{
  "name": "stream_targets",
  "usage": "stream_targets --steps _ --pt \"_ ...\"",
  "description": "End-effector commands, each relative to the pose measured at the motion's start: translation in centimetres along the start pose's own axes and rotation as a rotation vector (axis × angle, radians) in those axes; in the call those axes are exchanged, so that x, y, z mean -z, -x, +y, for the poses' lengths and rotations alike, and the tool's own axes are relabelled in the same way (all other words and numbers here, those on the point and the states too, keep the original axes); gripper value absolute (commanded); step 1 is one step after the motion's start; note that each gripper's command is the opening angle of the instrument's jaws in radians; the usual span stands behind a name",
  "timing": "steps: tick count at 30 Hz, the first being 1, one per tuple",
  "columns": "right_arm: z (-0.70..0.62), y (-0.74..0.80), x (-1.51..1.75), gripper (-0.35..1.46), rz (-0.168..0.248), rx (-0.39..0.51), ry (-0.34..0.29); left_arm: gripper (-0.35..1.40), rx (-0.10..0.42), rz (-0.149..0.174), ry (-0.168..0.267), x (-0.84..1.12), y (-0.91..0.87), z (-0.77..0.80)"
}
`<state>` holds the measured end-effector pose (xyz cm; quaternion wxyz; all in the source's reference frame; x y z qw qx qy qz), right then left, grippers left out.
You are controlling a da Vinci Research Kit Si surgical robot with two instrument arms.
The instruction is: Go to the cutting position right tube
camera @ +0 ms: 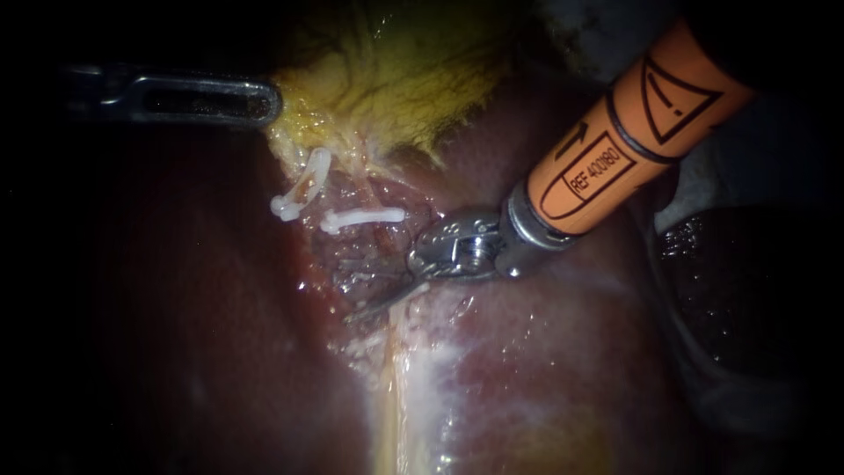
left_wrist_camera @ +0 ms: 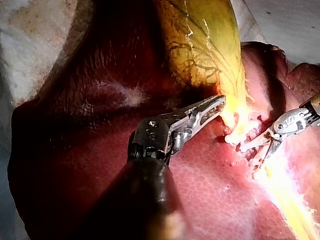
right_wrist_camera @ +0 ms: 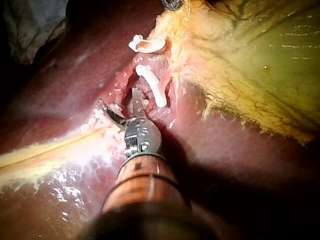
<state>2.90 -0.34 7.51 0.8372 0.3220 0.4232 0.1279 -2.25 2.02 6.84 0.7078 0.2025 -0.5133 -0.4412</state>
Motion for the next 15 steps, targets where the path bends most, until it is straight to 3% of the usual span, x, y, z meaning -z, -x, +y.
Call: stream_targets --steps 1,15 --pt "0.0 0.0 0.03 0.88 0.002 0.002 -0.002 -0.35 0.0 0.0 0.0 0.0 0.0 0.0" --pt "-0.14 -0.02 0.37 0.92 0.026 0.028 -0.028 -0.35 0.0 0.0 0.0 0.0 0.0 0.0"
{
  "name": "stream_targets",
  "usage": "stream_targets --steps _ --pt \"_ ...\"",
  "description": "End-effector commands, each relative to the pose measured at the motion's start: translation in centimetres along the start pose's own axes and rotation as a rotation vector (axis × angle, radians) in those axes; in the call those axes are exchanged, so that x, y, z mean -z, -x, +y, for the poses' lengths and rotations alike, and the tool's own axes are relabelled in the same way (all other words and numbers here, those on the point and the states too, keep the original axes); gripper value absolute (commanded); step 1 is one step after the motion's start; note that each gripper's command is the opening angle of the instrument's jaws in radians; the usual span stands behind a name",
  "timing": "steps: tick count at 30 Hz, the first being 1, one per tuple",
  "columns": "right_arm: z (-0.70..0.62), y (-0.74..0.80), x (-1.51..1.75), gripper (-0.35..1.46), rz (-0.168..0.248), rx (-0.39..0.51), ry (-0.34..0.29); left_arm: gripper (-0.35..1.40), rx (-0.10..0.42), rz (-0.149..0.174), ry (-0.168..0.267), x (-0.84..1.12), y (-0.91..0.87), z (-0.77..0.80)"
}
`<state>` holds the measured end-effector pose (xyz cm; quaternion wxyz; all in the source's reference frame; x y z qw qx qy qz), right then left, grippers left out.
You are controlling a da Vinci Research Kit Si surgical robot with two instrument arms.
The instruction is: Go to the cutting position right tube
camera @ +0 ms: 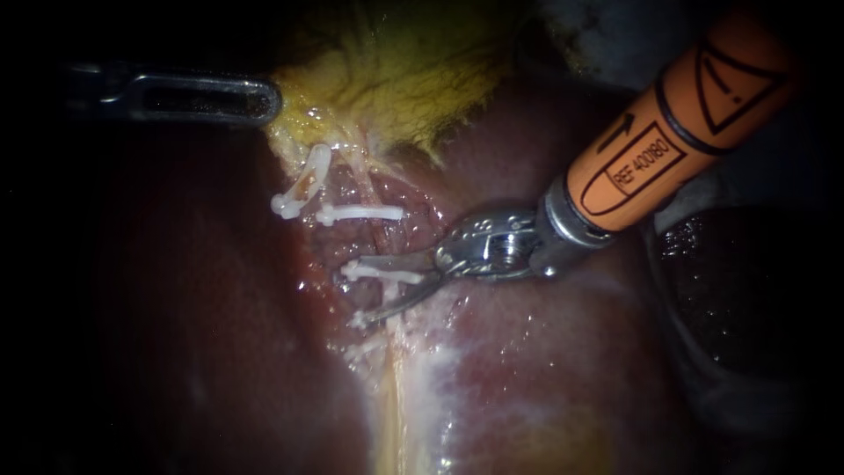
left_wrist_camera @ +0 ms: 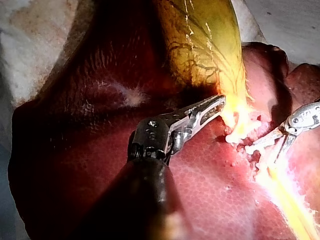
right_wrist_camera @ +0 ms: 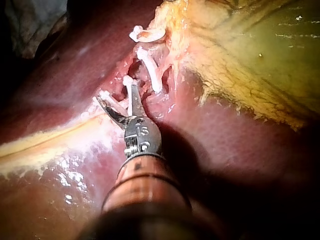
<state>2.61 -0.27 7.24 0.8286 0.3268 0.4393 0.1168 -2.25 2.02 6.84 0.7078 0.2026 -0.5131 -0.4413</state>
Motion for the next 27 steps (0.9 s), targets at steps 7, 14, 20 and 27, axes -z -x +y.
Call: stream_targets --steps 7,14,20,27 --pt "-0.04 0.06 0.15 0.95 -0.001 0.008 -0.009 -0.35 0.0 0.0 0.0 0.0 0.0 0.0" --pt "-0.03 0.09 0.28 0.95 -0.001 0.007 -0.014 -0.35 0.0 0.0 0.0 0.0 0.0 0.0" --pt "0.01 0.13 0.34 0.95 -0.001 0.007 -0.015 -0.35 0.0 0.0 0.0 0.01 0.0 0.0" --pt "0.07 0.16 0.37 0.95 -0.001 0.006 -0.013 -0.35 0.0 0.0 -0.001 0.01 0.0 0.0"
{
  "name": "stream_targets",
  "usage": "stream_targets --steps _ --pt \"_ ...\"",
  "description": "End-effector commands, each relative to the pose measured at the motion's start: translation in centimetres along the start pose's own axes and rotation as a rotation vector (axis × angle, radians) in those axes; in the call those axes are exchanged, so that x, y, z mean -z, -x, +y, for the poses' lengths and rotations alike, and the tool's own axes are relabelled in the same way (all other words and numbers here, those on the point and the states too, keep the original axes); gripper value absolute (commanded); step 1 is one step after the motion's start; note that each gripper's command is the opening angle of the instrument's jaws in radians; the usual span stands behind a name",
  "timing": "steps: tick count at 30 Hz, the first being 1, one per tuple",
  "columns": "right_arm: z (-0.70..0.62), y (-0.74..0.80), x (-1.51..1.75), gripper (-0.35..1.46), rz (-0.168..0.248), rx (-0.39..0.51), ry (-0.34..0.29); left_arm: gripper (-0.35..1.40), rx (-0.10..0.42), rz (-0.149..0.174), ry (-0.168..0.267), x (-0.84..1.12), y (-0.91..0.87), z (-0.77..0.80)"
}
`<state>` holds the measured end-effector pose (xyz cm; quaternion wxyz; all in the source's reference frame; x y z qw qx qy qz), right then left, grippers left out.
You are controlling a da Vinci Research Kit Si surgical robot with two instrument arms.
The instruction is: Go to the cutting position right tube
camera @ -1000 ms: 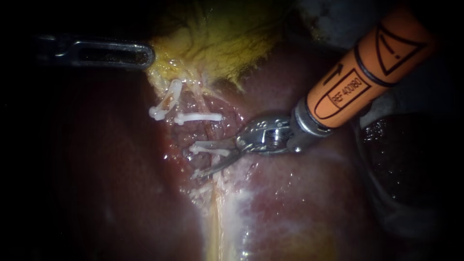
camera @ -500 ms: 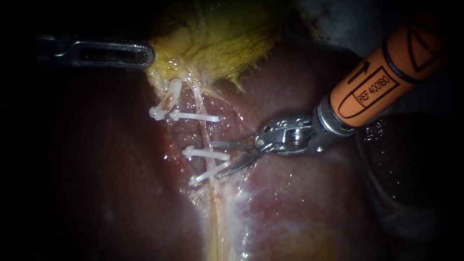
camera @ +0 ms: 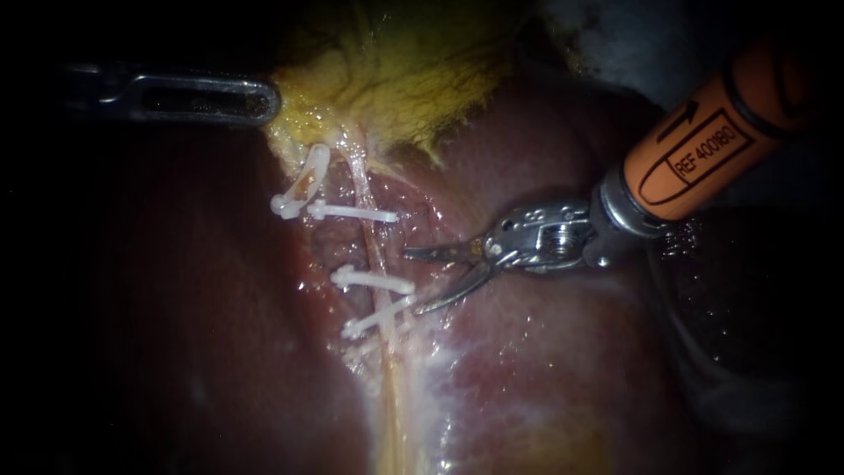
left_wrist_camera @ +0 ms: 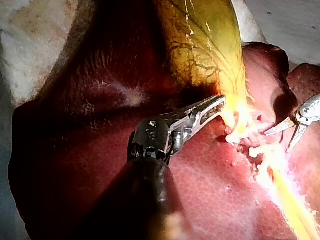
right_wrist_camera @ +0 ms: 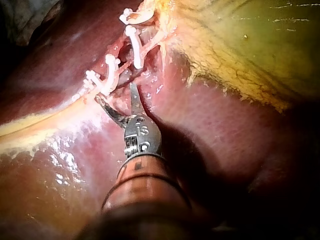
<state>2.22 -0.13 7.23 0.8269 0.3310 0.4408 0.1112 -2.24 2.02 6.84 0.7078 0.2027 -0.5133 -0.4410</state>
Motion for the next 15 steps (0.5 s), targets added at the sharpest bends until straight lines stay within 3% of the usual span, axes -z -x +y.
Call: stream_targets --steps 1,12,15 --pt "0.02 0.01 -0.01 0.97 0.0 -0.001 0.001 -0.35 0.0 0.0 0.0 0.0 0.0 0.0" --pt "0.27 0.1 -0.07 1.03 0.026 -0.069 0.012 -0.35 0.0 0.0 0.0 0.0 0.0 0.0" --pt "0.32 0.12 -0.08 1.03 0.041 -0.104 -0.012 -0.35 0.0 0.0 0.0 0.0 0.0 0.0"
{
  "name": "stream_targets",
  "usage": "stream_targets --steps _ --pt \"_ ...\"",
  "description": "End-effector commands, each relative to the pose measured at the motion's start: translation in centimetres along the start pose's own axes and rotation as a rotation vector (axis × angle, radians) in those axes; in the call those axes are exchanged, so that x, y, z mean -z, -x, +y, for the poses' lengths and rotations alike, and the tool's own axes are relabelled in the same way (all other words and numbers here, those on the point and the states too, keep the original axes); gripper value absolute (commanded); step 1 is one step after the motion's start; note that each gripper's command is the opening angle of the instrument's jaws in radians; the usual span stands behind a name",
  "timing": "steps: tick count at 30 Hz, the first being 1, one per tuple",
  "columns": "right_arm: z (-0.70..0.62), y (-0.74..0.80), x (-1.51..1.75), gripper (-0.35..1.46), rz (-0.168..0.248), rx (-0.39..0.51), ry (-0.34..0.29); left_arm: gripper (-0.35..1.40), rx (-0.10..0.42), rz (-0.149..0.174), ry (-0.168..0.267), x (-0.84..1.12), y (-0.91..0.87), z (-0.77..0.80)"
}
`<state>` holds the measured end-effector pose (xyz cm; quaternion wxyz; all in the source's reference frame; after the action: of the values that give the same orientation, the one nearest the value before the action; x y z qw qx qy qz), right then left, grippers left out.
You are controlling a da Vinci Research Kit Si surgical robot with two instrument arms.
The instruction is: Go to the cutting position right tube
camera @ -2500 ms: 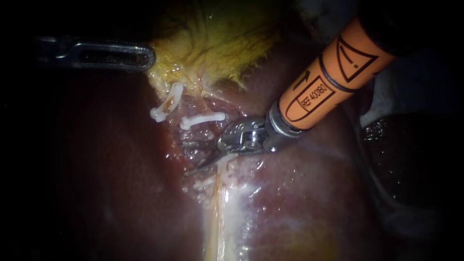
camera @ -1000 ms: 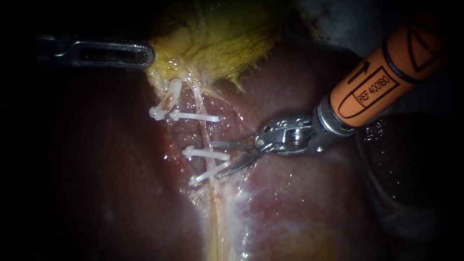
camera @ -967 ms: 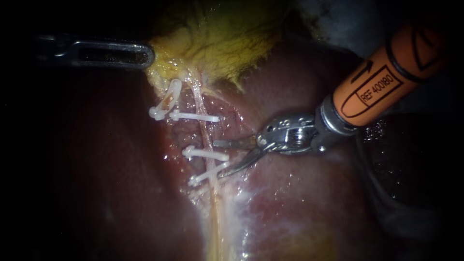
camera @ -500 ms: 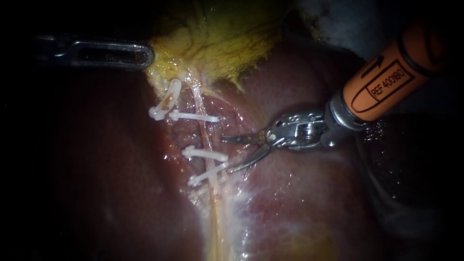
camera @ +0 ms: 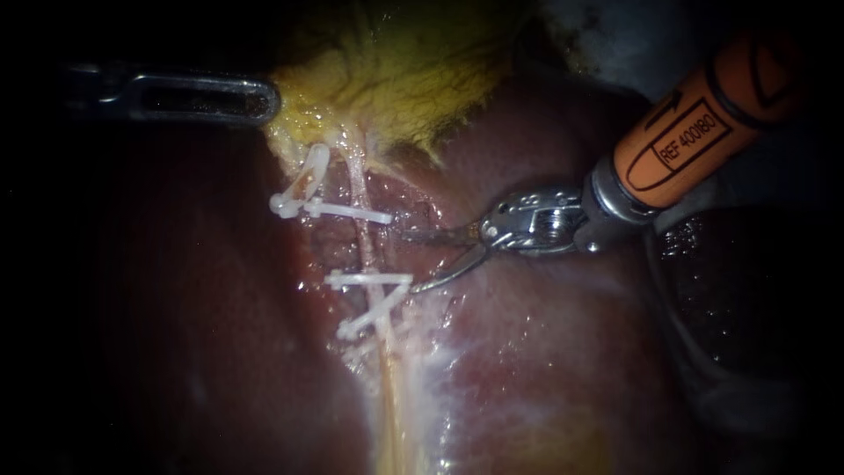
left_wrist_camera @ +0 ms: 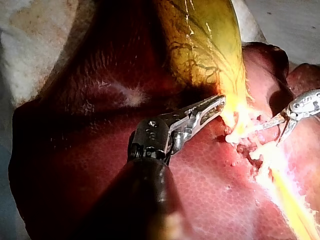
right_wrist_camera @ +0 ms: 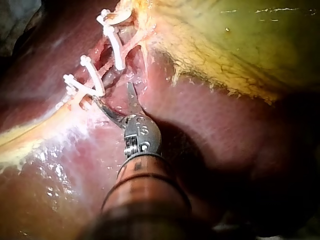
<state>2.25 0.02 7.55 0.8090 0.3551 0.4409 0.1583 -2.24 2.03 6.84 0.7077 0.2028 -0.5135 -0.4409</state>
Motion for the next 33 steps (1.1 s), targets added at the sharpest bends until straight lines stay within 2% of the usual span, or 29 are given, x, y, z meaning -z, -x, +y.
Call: stream_targets --steps 1,13,18,25,33 --pt "0.01 0.0 -0.01 1.03 0.006 -0.013 -0.01 -0.35 0.0 0.0 0.0 0.0 0.0 0.0" --pt "0.06 -0.04 -0.12 1.02 0.092 -0.168 -0.237 -0.35 0.0 0.0 0.0 0.0 0.0 0.0" --pt "0.09 -0.08 -0.23 1.0 0.093 -0.171 -0.275 -0.35 0.0 0.0 0.001 -0.01 0.0 0.0" --pt "0.09 -0.08 -0.4 0.98 0.138 -0.174 -0.334 -0.35 0.0 0.0 0.001 -0.01 0.0 0.0" --pt "0.11 -0.21 -0.61 0.97 0.224 -0.171 -0.394 -0.35 0.0 0.0 0.001 -0.01 0.0 0.0"
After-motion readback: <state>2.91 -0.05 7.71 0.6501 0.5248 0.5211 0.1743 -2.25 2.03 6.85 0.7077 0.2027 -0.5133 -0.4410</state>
